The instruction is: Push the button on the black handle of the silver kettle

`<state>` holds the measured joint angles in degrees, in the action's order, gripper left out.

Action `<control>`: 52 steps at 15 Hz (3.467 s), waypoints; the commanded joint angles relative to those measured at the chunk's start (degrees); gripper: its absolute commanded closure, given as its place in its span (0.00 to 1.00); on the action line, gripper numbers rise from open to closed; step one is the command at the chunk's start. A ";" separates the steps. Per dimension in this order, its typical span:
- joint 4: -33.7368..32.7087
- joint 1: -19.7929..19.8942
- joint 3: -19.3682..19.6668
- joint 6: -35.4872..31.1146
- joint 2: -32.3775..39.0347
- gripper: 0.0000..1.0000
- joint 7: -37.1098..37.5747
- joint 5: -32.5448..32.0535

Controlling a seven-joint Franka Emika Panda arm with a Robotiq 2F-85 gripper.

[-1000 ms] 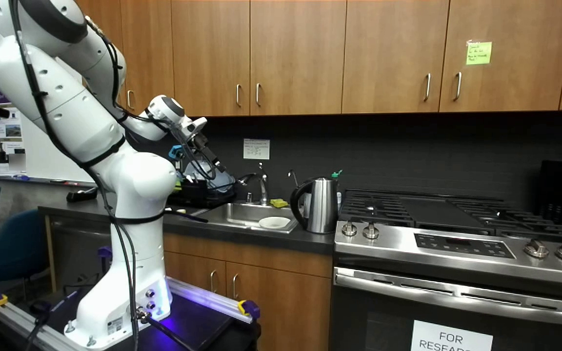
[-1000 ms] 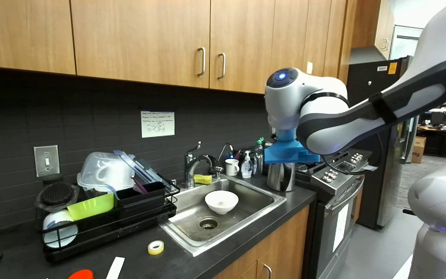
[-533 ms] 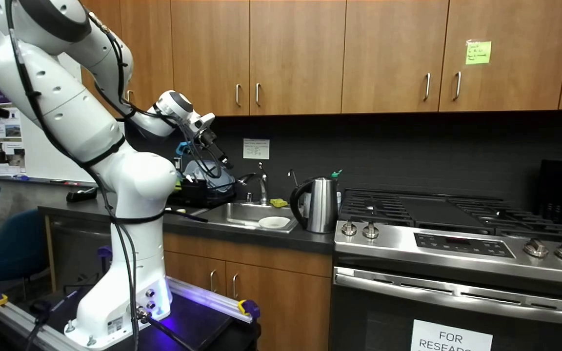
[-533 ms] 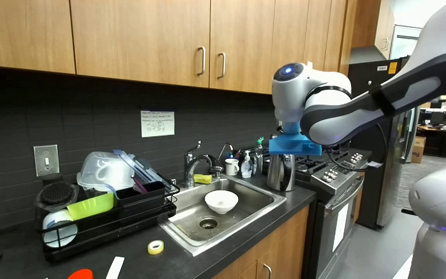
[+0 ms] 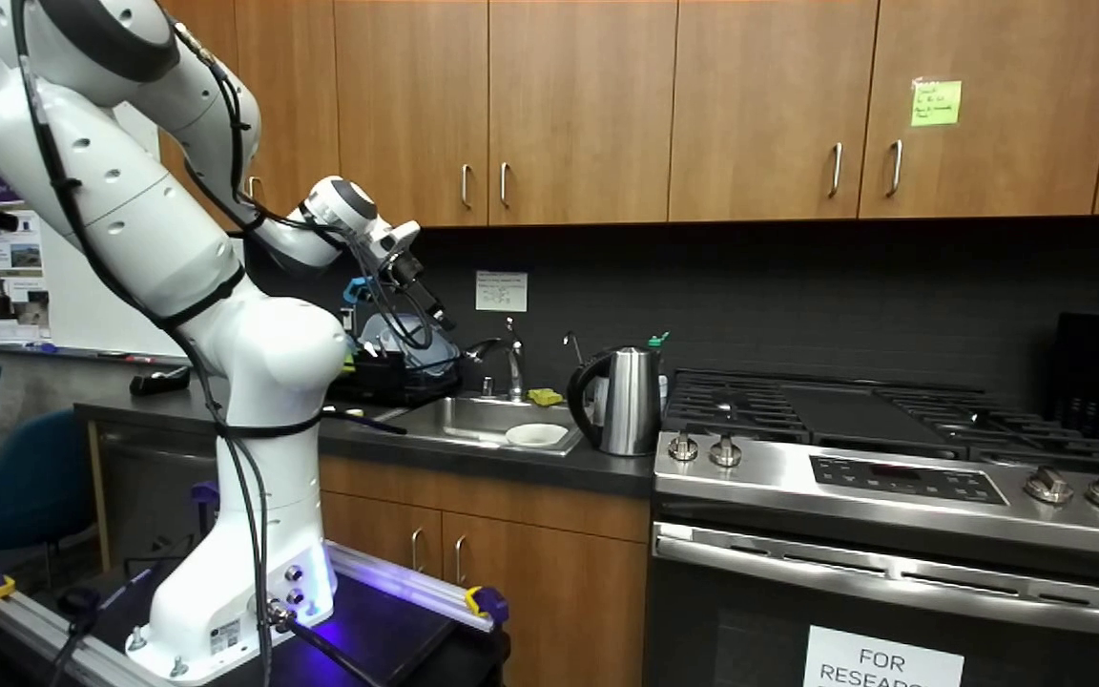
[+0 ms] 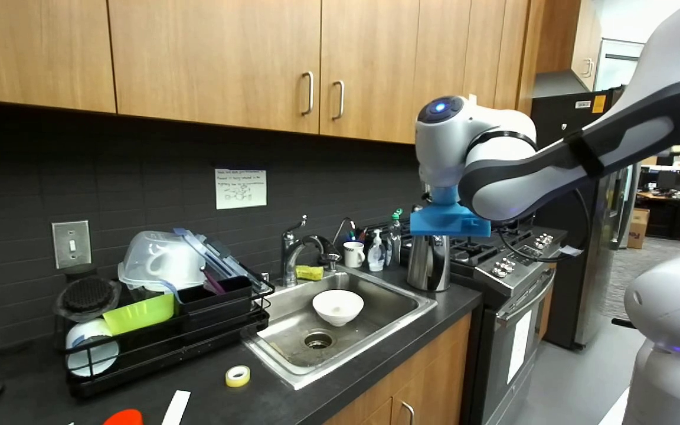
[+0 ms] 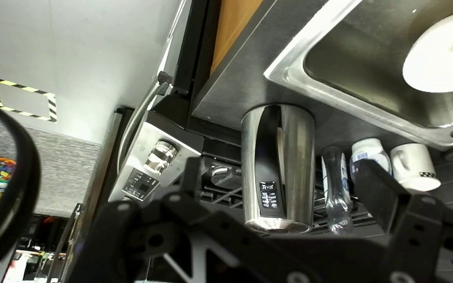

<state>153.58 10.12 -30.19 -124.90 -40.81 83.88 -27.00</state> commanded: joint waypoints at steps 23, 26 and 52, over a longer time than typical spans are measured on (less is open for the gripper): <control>-0.85 6.53 26.77 -26.30 10.47 1.00 -9.80 -17.25; -1.64 6.91 27.90 -30.51 12.84 1.00 -12.42 -16.55; -10.56 4.78 34.04 -40.34 32.37 1.00 -22.12 -12.88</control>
<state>144.93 15.03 3.38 -164.86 -10.28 63.44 -40.35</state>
